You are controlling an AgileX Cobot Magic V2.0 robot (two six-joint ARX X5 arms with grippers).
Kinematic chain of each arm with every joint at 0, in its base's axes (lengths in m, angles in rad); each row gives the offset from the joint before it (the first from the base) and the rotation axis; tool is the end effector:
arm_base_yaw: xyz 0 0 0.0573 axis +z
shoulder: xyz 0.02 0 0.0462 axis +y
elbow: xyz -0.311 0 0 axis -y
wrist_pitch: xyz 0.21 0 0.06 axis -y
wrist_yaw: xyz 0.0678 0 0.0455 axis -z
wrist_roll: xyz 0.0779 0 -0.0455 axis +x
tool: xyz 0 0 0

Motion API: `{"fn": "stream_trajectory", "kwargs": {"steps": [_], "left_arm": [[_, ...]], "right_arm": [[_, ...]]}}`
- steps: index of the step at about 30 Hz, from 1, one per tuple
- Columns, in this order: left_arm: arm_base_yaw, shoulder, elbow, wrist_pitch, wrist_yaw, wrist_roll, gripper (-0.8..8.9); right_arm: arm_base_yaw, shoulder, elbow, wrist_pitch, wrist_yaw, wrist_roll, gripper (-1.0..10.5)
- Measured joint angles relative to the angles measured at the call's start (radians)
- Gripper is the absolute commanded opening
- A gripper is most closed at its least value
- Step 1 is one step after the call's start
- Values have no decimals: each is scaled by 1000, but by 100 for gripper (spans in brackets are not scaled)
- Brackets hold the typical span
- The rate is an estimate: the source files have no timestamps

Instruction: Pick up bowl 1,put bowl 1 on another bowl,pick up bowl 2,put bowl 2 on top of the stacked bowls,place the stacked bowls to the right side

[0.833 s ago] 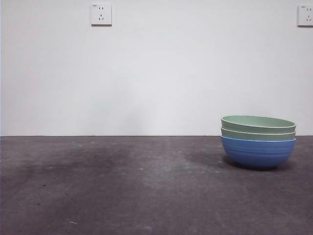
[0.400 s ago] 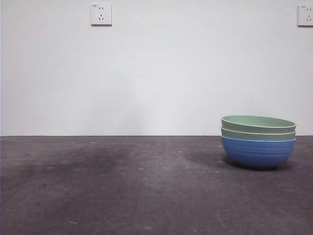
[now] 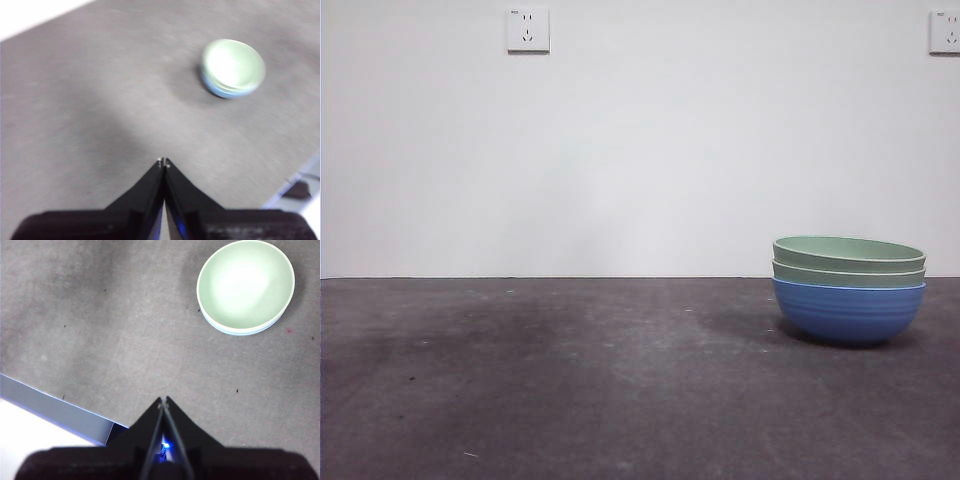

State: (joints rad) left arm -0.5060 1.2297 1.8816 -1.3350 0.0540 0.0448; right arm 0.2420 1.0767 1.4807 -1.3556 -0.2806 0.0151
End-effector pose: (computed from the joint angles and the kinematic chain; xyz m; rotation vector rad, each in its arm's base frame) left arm 0.1374 -0.0809 0.4798 0.1970 0.6625 -0.5532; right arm 0.1160 0.0509 0.3989 0.0322 0.9653 0.4750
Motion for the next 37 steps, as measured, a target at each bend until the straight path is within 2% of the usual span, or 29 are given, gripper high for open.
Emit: {"fn": "stream_trajectory", "kwargs": {"steps": [6,12,19,23,29,37], "left_arm": [[126,-99,-3,17,0,37,-4],[303,-282,-125,351,6,57,-4],[457,-575,-527,842,5,114,-3],[508,-713,-807,1051,5,128,-3],[549,-895,-1177,1173,5,131,-3],[573,-1092,-1530,1205,1,131,-3]], "right_arm": [[0,0,0,0,0,0,3],[0,0,0,0,0,0,3],[0,0,0,0,0,0,3],[0,0,0,0,0,0,3],[0,0,0,0,0,0,3],[0,0,0,0,0,0,3]]}}
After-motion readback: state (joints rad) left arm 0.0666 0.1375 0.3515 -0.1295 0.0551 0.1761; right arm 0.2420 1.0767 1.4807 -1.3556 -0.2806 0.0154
